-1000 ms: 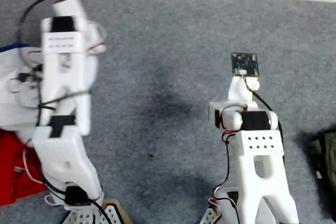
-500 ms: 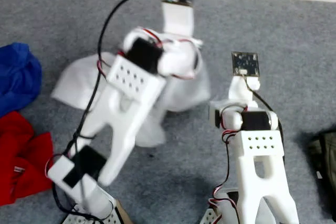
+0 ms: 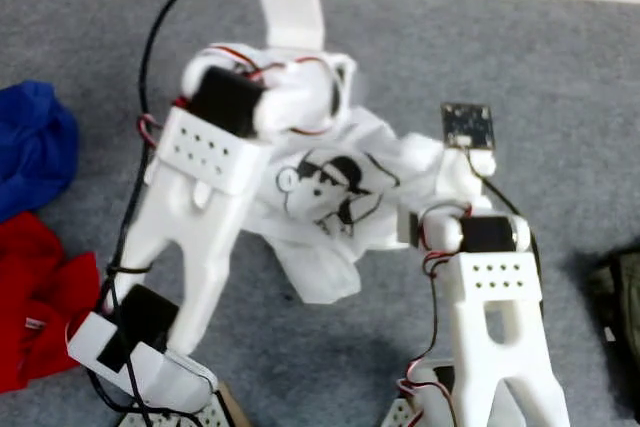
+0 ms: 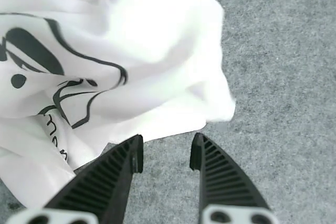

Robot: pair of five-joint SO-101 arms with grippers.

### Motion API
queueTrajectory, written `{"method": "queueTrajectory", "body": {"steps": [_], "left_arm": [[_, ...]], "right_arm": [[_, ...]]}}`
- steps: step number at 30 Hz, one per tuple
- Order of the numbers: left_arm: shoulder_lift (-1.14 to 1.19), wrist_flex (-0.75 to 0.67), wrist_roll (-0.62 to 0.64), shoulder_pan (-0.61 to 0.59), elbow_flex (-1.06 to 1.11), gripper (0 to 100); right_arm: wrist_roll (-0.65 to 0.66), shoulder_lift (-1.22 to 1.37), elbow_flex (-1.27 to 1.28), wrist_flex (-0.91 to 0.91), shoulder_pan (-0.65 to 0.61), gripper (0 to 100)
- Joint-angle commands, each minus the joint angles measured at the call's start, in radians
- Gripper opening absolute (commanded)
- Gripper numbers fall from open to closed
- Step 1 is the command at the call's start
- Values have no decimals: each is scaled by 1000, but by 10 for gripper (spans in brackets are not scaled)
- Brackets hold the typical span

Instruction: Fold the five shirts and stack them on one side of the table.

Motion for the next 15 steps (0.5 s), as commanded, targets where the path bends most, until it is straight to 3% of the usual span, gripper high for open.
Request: {"method": "queueTrajectory", "body": {"steps": [1, 9, 15], "left_arm": [[-45, 0, 3, -59, -2, 153], [-38, 32, 2, -197, 170, 144], [-48, 26, -64, -122, 464, 219]], "right_arm": [[-12, -24, -4, -33, 18, 162], [-12, -13, 15, -160, 173, 162], [-12, -13, 51, -166, 163, 162]]}}
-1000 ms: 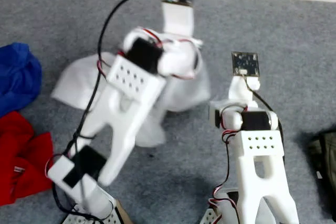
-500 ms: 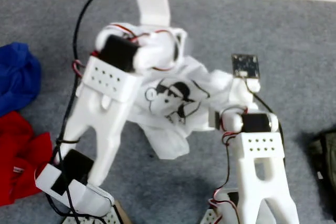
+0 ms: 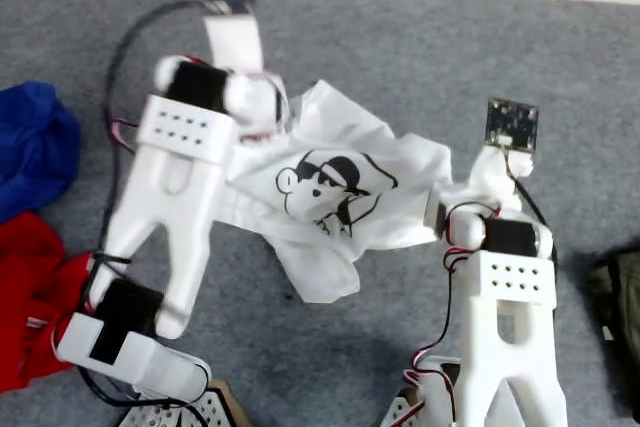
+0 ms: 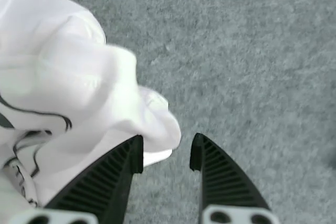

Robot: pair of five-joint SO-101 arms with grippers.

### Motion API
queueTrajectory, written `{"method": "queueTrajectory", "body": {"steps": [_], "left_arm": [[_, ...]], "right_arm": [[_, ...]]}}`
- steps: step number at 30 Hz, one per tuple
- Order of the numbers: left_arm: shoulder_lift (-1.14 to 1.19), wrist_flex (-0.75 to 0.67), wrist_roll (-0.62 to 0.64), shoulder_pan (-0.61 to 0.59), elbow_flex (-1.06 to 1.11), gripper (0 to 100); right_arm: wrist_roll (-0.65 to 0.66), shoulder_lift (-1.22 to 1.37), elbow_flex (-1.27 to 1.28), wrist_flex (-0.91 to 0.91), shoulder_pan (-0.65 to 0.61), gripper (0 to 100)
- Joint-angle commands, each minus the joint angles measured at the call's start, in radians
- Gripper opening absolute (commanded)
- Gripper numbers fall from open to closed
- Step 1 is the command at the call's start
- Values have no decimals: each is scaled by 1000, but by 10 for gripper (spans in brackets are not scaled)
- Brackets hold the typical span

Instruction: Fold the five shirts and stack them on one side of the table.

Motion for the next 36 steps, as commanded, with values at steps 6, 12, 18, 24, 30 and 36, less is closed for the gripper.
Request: {"method": "queueTrajectory", "body": {"steps": [6, 12, 18, 24, 30, 36], "left_arm": [[-48, 0, -51, 136, 237, 274], [-173, 9, -115, 248, 331, 274], [-469, 2, -123, 407, 619, 274], [-585, -170, -269, 401, 891, 274], [-527, -239, -276, 423, 915, 274], [-418, -298, -276, 521, 915, 274]], "right_arm": [[-12, 25, -53, -16, 5, 162], [-12, 305, -248, 22, 10, 162], [-11, 403, -278, 1, 38, 162], [-5, 392, -228, -31, 101, 162], [-3, 389, -179, -88, 102, 162], [-3, 389, -177, -88, 101, 162]]}}
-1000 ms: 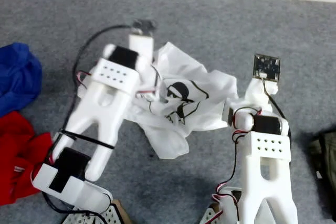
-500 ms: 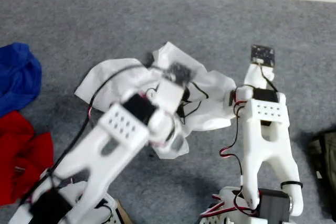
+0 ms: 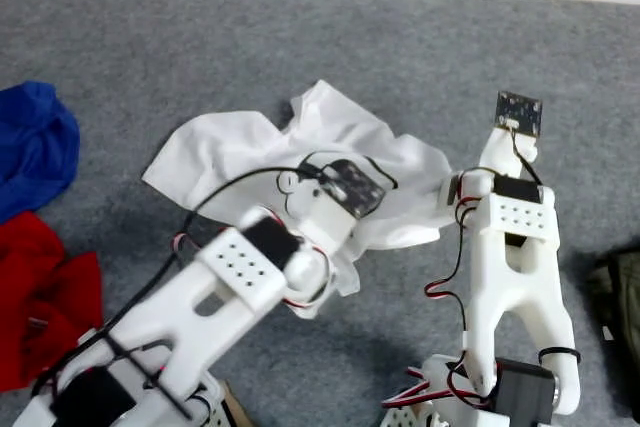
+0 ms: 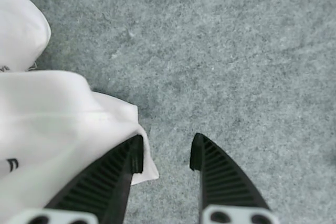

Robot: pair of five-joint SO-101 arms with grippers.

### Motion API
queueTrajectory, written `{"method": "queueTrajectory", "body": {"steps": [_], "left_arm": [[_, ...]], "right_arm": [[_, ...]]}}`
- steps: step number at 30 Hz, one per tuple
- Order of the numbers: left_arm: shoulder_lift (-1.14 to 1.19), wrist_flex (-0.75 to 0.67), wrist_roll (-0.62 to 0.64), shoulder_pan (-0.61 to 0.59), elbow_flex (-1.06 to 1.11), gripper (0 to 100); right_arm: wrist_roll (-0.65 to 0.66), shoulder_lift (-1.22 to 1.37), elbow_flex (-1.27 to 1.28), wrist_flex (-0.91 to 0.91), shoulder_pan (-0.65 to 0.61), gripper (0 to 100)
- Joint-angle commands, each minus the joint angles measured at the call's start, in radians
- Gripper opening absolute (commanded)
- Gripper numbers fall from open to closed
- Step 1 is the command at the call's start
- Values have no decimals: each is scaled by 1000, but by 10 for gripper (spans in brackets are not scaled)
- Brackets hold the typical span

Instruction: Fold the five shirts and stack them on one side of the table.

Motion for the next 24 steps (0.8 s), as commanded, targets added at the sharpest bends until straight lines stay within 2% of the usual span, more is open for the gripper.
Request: {"method": "queueTrajectory", "body": {"steps": [1, 8, 16, 19, 24], "left_arm": [[42, -23, -9, 82, -8, 274], [64, -28, -5, 133, -53, 274], [65, -226, -3, 102, -7, 274], [65, -341, -3, 94, 50, 271], [65, -480, -8, 74, 147, 175]], "right_arm": [[-3, -16, -4, -18, 13, 162], [-2, -16, -1, -21, 12, 162], [-2, -16, -1, -21, 10, 162], [-2, -16, -1, -21, 10, 162], [-2, -16, -1, -21, 8, 162]]}}
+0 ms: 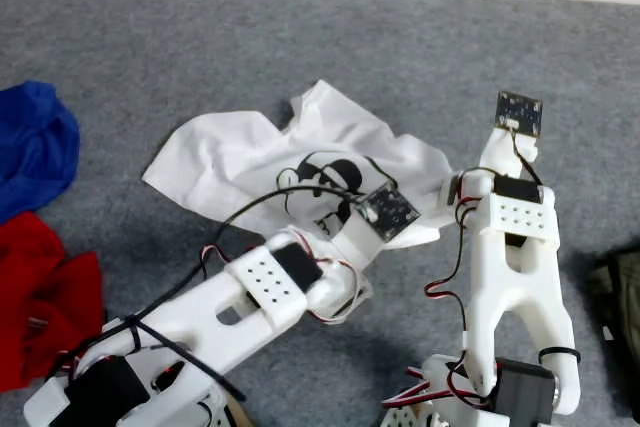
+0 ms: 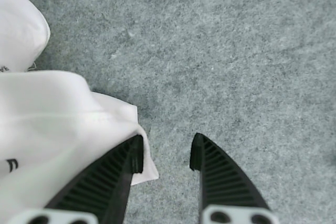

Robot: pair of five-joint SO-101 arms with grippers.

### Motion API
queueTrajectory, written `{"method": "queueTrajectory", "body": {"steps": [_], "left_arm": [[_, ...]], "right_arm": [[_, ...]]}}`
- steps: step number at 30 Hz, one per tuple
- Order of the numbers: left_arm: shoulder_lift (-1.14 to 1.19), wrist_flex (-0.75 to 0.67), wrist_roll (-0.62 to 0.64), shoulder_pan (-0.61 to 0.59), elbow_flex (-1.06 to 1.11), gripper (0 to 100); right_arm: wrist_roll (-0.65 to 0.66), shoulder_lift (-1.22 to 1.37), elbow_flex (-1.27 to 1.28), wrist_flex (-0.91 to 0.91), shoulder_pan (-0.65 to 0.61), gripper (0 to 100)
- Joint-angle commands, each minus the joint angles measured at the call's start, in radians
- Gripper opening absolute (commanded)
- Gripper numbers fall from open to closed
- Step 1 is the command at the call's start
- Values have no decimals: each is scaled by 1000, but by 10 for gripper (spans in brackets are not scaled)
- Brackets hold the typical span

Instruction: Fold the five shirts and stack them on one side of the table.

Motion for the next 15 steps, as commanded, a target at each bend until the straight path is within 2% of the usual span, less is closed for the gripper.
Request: {"method": "queueTrajectory", "body": {"steps": [1, 11, 15], "left_arm": [[2, -92, -9, -33, 28, 160], [2, -250, -3, -35, 140, 142], [2, -302, -3, -35, 189, 52]], "right_arm": [[-2, -16, -2, -18, 8, 162], [-5, -16, -2, -18, 7, 162], [-8, -16, -2, -18, 7, 162]]}}
